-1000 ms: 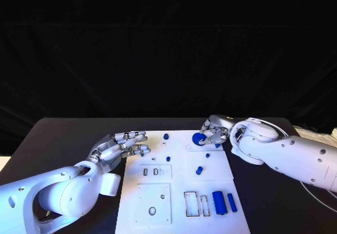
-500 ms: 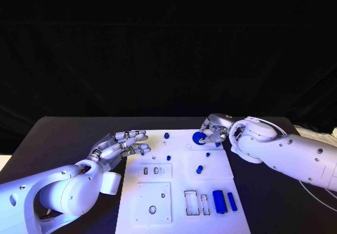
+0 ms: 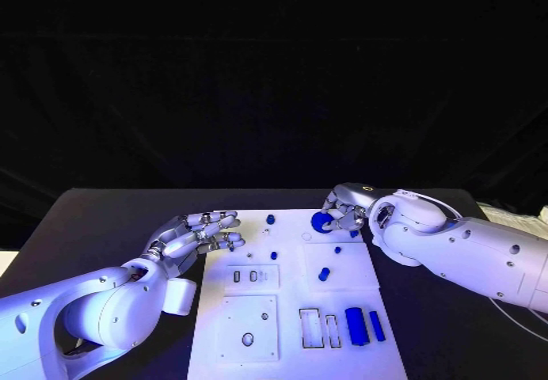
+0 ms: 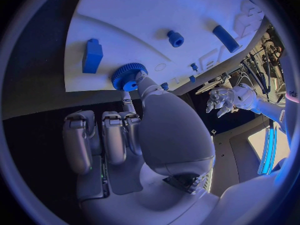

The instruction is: Assemble the parts on the task board

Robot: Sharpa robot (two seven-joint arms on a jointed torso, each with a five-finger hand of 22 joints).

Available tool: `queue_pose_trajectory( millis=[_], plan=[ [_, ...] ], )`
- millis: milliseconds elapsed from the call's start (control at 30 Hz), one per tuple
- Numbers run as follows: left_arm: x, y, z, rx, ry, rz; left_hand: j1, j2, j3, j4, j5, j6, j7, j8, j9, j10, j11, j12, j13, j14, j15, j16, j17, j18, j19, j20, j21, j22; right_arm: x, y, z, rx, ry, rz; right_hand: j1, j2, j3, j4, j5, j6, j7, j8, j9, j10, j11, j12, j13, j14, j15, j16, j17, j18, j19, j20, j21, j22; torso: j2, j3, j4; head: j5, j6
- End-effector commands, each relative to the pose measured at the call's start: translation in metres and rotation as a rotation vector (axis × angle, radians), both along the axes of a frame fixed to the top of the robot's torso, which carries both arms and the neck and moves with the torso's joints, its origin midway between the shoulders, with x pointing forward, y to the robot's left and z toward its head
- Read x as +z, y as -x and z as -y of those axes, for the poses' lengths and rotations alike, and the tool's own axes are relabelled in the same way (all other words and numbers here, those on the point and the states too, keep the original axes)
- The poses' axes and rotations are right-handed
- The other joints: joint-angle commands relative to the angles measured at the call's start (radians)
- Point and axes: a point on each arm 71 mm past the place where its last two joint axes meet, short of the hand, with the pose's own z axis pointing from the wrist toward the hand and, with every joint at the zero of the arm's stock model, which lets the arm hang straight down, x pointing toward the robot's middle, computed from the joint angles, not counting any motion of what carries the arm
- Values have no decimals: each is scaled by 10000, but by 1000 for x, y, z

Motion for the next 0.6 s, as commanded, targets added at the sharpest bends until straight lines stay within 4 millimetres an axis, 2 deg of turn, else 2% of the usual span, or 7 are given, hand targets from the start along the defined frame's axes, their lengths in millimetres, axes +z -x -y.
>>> queue_pose_trajectory(
  millis=[33,133,333,467,600],
  plan=[
    [1,1,2,-223,138,38,11,-42,-6,-69,-23,-65,9,-35,-7,-49,7,-13,-12,-19,83,-70,12,85,-15,24,-35,-11,-9,4,-3,206,648,341,-183,204,97,48,229,473,-257,136,130,1056,-112,34,2631,1043,-89,61,2633,-66,1048,-105,23,2634,-4,-3,9,-22,-2],
    [1,1,2,-229,138,33,11,-42,-6,-69,-23,-65,9,-35,-7,-49,7,-13,-12,-19,83,-70,12,85,-15,24,-35,-11,-8,5,-5,252,604,508,-333,297,174,87,442,596,-324,144,158,1056,-166,34,2631,1043,-136,61,2633,-66,1048,-146,23,2634,-4,-6,11,-30,-4],
    [1,0,2,-231,136,28,11,-42,-6,-69,-23,-65,9,-35,-7,-49,7,-13,-12,-19,83,-70,12,85,-15,24,-35,-11,-3,10,-12,454,266,971,-517,333,338,46,993,655,-364,53,176,1056,-213,34,2631,1043,-184,61,2633,-66,1048,-209,23,2634,-4,4,14,-9,25],
    [1,-1,1,-200,121,24,11,-42,-6,-69,-23,-65,9,-35,-7,-49,7,-13,-12,-19,83,-70,12,85,-15,24,-35,-11,6,21,-25,826,-164,1557,-622,342,502,-17,1430,669,-367,-31,185,1056,-223,34,2631,1043,-190,61,2633,-66,1048,-224,23,2634,-6,4,14,13,37],
    [0,-1,1,-202,120,18,-1,-43,-4,-74,-27,-70,10,-34,-7,-55,9,-12,-12,-19,85,-78,14,86,-19,27,-38,-14,14,32,-41,1258,-347,1999,-629,354,600,-74,1596,678,-371,-67,190,1056,-226,34,2631,1043,-192,61,2633,-66,1048,-223,23,2634,-3,-8,23,17,44]
  ],
)
